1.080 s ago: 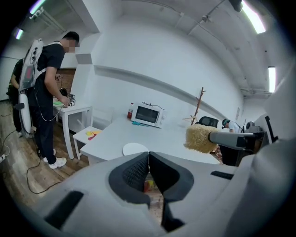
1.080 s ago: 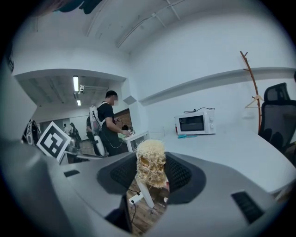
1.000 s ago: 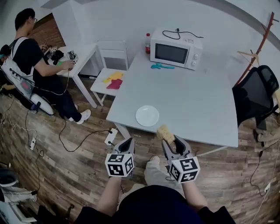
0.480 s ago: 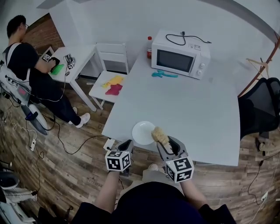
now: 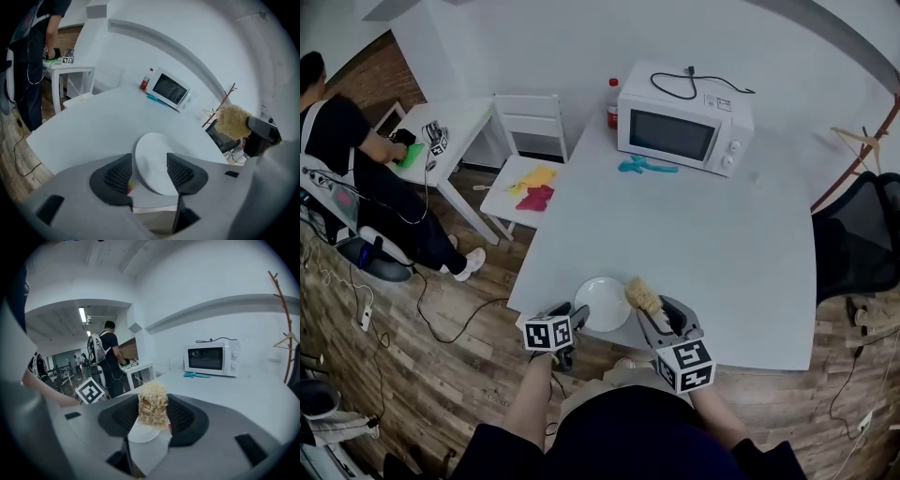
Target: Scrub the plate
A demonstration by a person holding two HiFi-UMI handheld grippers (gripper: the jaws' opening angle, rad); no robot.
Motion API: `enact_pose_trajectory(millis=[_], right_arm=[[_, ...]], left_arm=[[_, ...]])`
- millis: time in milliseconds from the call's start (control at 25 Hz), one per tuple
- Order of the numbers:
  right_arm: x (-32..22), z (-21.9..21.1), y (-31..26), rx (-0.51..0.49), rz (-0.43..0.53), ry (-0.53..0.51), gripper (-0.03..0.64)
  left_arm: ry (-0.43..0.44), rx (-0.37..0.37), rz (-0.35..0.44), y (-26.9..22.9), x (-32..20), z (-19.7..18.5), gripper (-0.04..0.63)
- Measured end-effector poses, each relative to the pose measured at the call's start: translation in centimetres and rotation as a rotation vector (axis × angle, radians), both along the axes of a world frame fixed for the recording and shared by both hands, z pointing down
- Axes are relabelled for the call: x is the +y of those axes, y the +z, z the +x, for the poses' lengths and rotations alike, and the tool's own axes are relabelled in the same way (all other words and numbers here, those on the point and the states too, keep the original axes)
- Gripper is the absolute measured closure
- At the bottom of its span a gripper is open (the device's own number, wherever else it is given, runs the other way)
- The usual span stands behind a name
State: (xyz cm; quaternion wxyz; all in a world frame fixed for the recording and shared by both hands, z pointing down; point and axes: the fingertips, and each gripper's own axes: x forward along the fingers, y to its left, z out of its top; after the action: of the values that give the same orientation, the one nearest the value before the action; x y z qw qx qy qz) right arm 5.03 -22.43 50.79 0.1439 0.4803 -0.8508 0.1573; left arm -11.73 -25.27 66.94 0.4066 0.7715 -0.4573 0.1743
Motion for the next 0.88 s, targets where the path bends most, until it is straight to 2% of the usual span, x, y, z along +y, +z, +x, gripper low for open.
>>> enact_pose_trajectory(millis=[320,400,480,520,600,720,880], right_arm=[[-1.5,1.4,1.1,0.033,-0.016,0.016,0.437],[-1.6,1.7,1.7,0.034,-0.027,0.021,0.437],[-1.5,1.7,2.0,0.034,-0.032,0.022,0.437],[-1.4,1.7,2.0,0.034,-0.031,0.023,0.437],[-1.3,1.8,2.1,0.033,-0.027,0.028,0.437],[-1.1,2.2,2.3,0.037,-0.026,0.037,0.437],[-1.1,1.7,2.4,0.052,-0.020,0.021,0.437]], left_arm=[[0.030,0.101,-0.079,1.1,-0.9,0.4,0.379],[0.013,0.110,-0.107,1.5,-0.9,0.3,0.423],[-0.021,0.074,-0.119,1.9,-1.0,-0.2,0.500],[-0.031,0.057,-0.120,2.0,-1.1,-0.4,0.523],[-0.041,0.052,-0.122,2.1,-1.1,-0.5,0.523],[-0.050,0.070,-0.116,1.8,-0.9,-0.5,0.531],[-0.059,0.105,-0.061,-0.2,-1.4,-0.2,0.546]])
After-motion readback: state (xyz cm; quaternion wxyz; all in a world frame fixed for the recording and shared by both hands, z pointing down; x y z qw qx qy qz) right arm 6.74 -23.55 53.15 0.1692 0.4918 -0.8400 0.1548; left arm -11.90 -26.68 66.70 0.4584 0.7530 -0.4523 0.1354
